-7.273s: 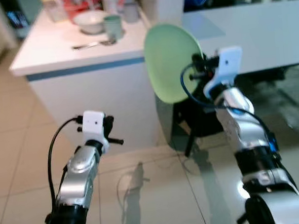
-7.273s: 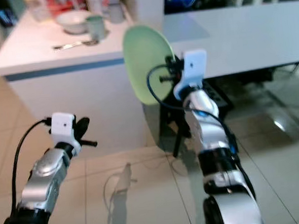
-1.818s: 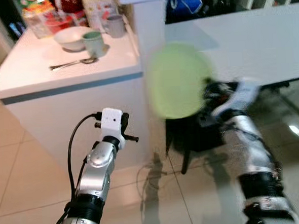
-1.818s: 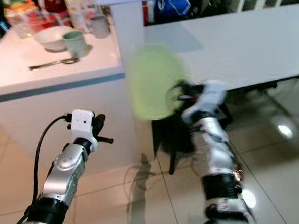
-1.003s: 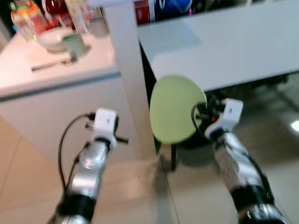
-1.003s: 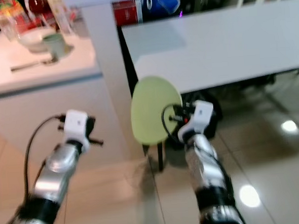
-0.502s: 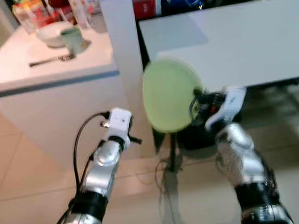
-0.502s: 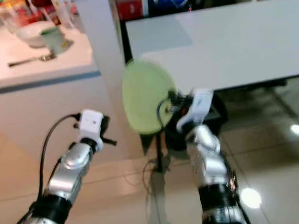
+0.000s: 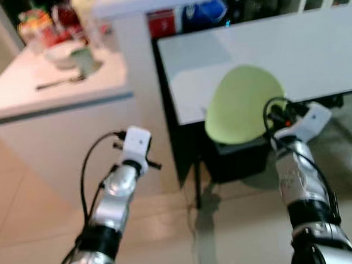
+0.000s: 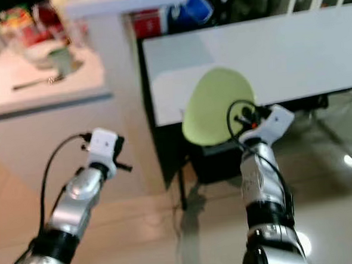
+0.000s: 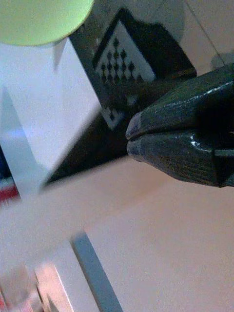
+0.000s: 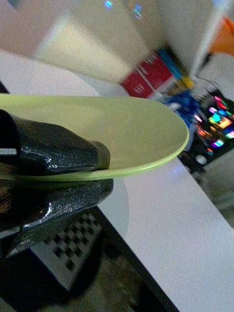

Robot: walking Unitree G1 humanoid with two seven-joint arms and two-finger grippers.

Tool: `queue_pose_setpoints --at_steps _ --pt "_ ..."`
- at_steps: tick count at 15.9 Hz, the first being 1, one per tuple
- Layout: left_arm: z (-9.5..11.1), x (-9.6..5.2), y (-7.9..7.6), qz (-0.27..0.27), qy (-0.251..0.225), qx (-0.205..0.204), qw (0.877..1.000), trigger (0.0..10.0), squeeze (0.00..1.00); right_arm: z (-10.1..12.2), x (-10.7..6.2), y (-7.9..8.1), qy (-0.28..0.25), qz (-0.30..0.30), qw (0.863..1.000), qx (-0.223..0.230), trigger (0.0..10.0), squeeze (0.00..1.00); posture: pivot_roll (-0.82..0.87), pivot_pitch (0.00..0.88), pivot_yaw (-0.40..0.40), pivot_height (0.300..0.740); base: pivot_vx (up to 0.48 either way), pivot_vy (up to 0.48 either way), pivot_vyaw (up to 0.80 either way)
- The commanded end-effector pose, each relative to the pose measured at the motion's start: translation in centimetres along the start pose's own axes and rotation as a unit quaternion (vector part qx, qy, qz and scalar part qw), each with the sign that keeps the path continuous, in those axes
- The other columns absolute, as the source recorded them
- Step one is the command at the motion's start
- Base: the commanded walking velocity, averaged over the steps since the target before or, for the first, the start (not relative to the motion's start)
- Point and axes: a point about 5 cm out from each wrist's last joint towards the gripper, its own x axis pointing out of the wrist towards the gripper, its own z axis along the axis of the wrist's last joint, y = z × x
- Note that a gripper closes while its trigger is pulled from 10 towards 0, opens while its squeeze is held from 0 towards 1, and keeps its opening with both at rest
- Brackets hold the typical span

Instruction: Setting the table

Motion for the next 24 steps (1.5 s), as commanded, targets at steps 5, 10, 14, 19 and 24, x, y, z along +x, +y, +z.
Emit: queue_pose_setpoints --at_steps 5,10,14,19,24 --pt "0.1 0.1 0.4 0.006 0.007 0.01 1.0 10.0 0.0 -1.1 -0.1 0.9 0.004 0.015 1.0 -0.016 10.0 0.0 0.01 0.0 0.108 0.74 0.407 -0.171 0.0" --pt "0.1 0.0 0.2 0.0 0.006 0.009 1.0 10.0 0.0 1.9 -0.7 8.5 -0.05 0.223 0.973 -0.029 10.0 0.0 0.0 0.0 0.115 0.74 0.476 0.0 0.0" --pt "0.4 0.4 -0.2 -0.001 -0.001 0.017 1.0 10.0 0.0 6.0 1.0 11.2 -0.101 0.252 0.962 0.005 10.0 0.0 -0.01 0.0 0.108 0.74 0.36 0.0 0.0" --pt "0.4 0.4 -0.4 -0.006 -0.004 0.023 1.0 10.0 0.0 3.7 2.0 7.3 -0.05 0.155 0.986 0.016 10.0 0.0 0.01 0.0 0.103 0.74 0.087 0.0 0.0" --pt "0.4 0.4 -0.3 -0.006 -0.001 0.023 1.0 10.0 0.0 1.6 1.6 7.1 -0.022 0.151 0.988 0.009 10.0 0.0 0.01 0.0 0.108 0.74 0.452 0.0 0.0"
